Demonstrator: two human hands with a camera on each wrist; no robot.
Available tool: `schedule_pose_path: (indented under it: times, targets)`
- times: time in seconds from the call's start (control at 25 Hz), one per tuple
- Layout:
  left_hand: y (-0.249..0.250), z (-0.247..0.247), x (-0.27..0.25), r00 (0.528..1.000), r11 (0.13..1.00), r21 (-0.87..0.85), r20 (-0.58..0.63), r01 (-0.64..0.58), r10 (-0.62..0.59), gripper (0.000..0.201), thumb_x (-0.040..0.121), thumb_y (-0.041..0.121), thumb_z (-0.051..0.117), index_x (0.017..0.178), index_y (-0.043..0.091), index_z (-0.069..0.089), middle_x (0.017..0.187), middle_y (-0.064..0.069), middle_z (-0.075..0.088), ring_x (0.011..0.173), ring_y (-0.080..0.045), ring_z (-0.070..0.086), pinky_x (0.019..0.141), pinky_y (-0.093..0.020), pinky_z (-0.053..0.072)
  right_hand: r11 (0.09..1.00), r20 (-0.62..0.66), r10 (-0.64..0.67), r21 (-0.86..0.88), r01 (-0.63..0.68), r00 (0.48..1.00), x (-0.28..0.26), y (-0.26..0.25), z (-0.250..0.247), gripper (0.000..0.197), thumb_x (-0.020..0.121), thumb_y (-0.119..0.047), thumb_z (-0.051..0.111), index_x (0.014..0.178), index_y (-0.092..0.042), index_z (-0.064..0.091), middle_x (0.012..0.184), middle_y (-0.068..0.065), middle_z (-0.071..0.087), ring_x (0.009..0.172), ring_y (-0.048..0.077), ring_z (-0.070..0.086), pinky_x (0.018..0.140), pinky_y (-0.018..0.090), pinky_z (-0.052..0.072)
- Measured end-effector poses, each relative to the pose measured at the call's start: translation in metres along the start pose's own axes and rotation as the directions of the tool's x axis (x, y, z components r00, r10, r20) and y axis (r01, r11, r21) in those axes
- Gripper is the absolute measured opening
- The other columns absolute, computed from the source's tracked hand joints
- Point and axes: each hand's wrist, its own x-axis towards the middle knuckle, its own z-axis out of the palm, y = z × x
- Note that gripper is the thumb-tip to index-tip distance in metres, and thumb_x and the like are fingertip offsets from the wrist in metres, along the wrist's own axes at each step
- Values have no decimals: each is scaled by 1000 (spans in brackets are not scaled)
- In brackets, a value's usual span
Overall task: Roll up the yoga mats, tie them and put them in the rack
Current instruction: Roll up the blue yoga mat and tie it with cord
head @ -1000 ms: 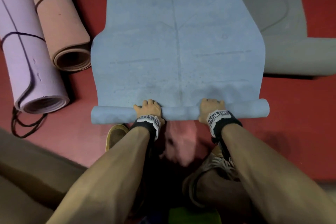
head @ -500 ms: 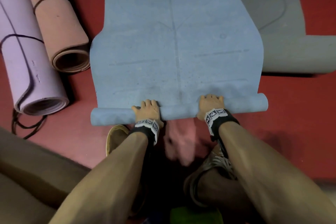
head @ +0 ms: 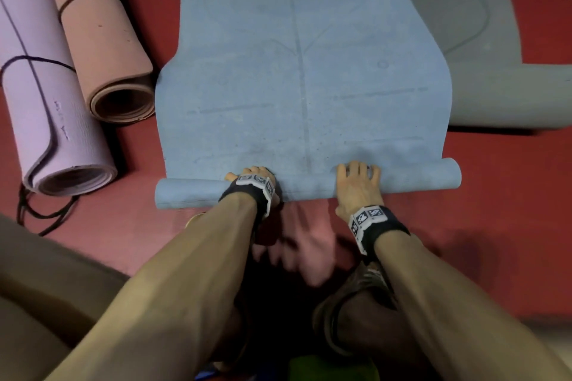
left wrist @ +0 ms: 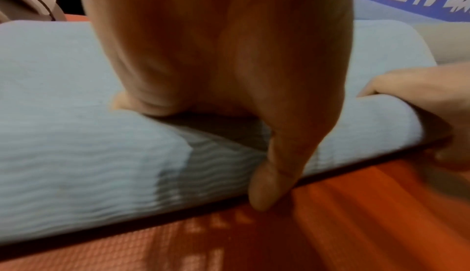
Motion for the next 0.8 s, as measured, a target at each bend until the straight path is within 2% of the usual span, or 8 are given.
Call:
schedule_pose_path:
  times: [0.08,0.2,0.28,0.36,0.44,0.56,0.72,0.8]
  targets:
    - [2,0,5,1000,999,-46,10,-14,14,42,78,27,62,113,10,45,125,-11,53,117,-32,52,101,-53,39,1000,-57,25,-11,-25,998,-4,-2,3,62,65,-15,73,122,-11,49,116,12,50,110,31,48,106,48,29]
    - [4,9,-8,982,985,-169,-172,45,-75,32,92,23,50,123,12,46,123,-6,51,117,-26,47,102,-54,34,1000,13,13,7,-13,1000,8,0,0,55,69,-15,68,121,-13,49,116,11,53,110,30,49,100,46,31]
    - [-1,19,-21,951,997,-69,-310,-28,6,43,85,29,58,122,14,43,120,-4,45,113,-25,43,98,-55,35,999,58,-16,31,14,998,25,2,-5,48,74,-19,64,120,-12,50,118,11,56,114,30,50,102,46,30]
    - [-6,31,-31,931,997,36,-355,-74,82,48,82,27,59,125,17,41,119,-5,43,111,-26,43,99,-56,35,997,157,-41,75,29,987,41,6,-10,40,80,-21,59,119,-12,51,121,11,57,117,29,50,103,43,28]
    - [-4,37,-36,927,997,60,-370,-41,60,45,86,19,53,129,18,39,121,-7,44,112,-28,43,101,-58,33,996,218,-36,87,17,975,50,8,-14,37,83,-23,57,119,-13,53,123,10,57,118,29,50,104,42,27]
    - [-2,26,-27,964,999,28,-262,-28,34,45,92,14,51,134,20,39,129,-8,45,119,-28,41,101,-59,33,998,180,-14,68,1,984,42,5,-12,47,78,-27,63,121,-13,50,123,10,56,118,28,49,104,45,28]
    - [-4,3,-8,994,997,21,-86,-70,72,51,88,18,58,136,21,41,134,-7,48,124,-27,46,104,-60,29,1000,24,-4,-5,4,1000,11,4,-1,63,68,-24,75,124,-17,48,120,7,54,114,28,49,101,44,30]
    - [-13,-9,1,989,988,-48,40,-144,146,54,84,21,67,134,19,47,132,-7,55,121,-28,54,100,-48,39,999,-7,-4,-51,3,1000,4,4,0,63,69,-22,76,126,-18,48,120,7,57,113,29,51,100,43,31]
